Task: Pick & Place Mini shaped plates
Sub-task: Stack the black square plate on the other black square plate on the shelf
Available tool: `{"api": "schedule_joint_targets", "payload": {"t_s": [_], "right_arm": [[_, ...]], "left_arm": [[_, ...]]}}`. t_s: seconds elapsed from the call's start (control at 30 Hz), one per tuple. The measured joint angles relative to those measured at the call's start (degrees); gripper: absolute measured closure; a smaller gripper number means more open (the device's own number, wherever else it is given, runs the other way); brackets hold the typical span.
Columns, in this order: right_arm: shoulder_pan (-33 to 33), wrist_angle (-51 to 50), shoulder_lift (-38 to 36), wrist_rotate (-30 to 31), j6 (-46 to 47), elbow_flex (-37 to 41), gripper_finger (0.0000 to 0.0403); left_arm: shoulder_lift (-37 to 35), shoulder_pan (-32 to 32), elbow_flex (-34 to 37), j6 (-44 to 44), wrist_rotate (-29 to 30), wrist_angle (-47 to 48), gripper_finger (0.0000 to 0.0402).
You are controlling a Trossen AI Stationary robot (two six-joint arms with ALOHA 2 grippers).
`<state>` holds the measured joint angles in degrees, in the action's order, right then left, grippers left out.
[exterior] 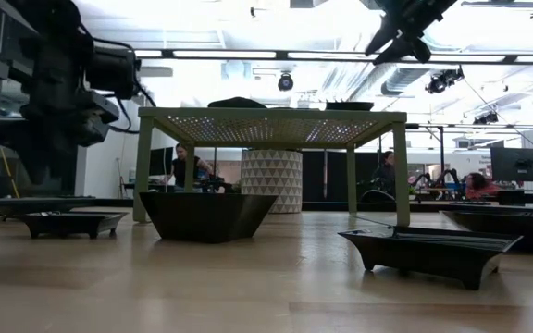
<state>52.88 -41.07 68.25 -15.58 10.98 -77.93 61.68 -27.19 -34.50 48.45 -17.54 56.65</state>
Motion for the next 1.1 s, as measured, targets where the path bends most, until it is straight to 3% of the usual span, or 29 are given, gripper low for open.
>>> {"api": "schedule_joint_targets", "payload": {"t_s": [0.1,0.43,1.1], "right_arm": [[0.0,0.24,0.0,-0.26,-0.15,0.0,0.0245],[-0.04,0.25,0.0,-1.98,-1.43,0.0,0.0246],[-0.04,0.22,0.0,-4.52,-3.53,0.0,0.0249]], "left_arm": [[0.68,2.9,0.0,3.57,3.66,1.41,0.0261],[5.26,9.03,0.0,7.37,6.39,0.16,0.0261],[9.11,8.87,0.54,6.92,9.32,-3.35,0.0261]]}}
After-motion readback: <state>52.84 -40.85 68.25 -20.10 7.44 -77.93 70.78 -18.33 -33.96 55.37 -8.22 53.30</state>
